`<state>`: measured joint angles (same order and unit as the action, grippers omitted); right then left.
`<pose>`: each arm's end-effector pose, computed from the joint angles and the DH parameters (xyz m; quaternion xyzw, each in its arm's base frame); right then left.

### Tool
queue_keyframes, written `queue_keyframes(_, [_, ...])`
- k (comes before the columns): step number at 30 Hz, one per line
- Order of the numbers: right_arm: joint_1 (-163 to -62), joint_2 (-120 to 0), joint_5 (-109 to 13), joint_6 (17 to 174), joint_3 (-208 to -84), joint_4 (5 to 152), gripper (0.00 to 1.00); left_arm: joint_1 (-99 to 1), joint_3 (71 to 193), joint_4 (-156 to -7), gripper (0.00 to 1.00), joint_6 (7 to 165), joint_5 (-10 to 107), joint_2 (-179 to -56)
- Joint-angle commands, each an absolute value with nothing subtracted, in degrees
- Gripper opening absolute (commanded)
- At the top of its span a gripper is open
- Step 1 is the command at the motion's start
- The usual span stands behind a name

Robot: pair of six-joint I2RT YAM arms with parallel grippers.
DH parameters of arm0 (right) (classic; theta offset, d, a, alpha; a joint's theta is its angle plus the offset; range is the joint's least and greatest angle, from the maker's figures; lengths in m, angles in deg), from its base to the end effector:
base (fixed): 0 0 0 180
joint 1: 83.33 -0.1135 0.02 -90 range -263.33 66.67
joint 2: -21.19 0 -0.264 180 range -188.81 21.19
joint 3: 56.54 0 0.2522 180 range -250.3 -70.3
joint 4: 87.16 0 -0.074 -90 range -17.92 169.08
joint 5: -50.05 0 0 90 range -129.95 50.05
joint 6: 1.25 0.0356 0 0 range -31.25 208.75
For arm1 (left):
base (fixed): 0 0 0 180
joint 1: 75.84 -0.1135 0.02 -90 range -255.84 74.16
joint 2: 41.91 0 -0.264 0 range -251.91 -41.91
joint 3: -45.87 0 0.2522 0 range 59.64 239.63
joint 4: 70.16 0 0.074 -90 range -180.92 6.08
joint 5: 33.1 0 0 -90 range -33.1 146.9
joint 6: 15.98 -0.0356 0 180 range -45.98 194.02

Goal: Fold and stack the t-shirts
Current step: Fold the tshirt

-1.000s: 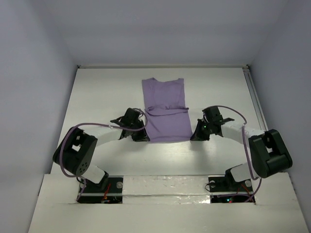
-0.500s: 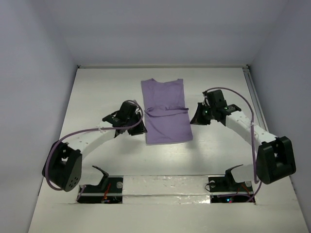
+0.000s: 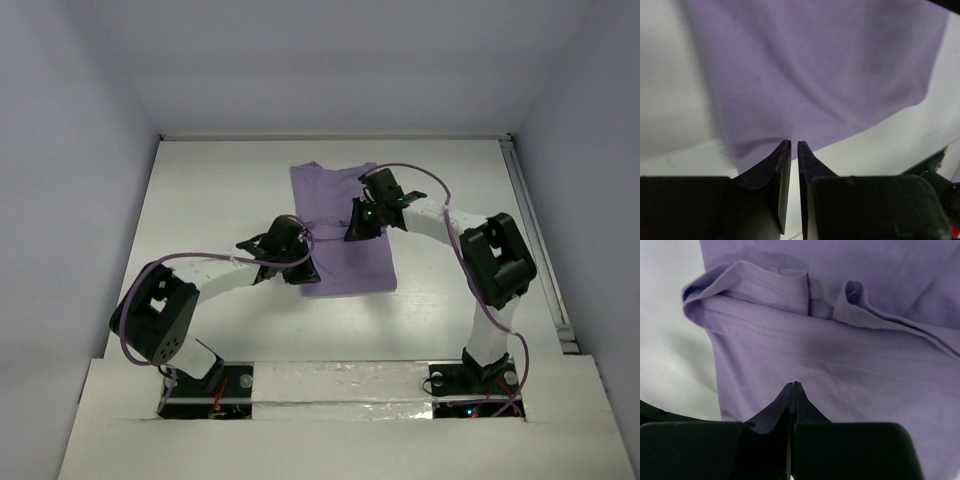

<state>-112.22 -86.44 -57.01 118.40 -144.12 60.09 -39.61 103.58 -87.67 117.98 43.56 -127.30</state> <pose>0.3471 0.2035 0.1926 -0.0411 0.9376 0.2769 0.2064 0.2361 -0.1832 0.1824 -0.0177 0.9192 -0.3260 0.2204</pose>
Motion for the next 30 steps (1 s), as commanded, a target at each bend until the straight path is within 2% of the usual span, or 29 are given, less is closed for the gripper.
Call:
queue_keyframes(1, [-113.7,-87.7,-57.4,119.2,-147.3,64.0,0.00,-39.8,101.7,-85.2,0.08,118.4,44.9,-126.5])
queue_keyframes(13, [-114.2,-94.5,-54.5,119.2,-150.4,64.2,0.00,-39.8,97.4,-85.9,0.06,117.8,47.4,-127.1])
queue_keyframes(20, [-114.2,-96.2,-45.1,119.6,-157.7,66.2,0.00,-39.8,95.1,-87.0,0.04,117.4,48.5,-126.6])
queue_keyframes(24, [-113.4,-101.8,-38.2,118.5,-167.7,65.4,0.00,-39.8,94.1,-88.3,0.04,117.7,49.2,-124.9])
queue_keyframes(28, [-112.1,-103.4,-41.4,117.0,-178.3,60.9,0.00,-39.8,95.4,-90.9,0.04,117.6,50.1,-122.8])
queue_keyframes(30, [-112.1,-100.4,-44.2,115.6,-176.1,61.1,0.00,-39.8,97.1,-92.0,0.04,117.6,50.7,-121.4])
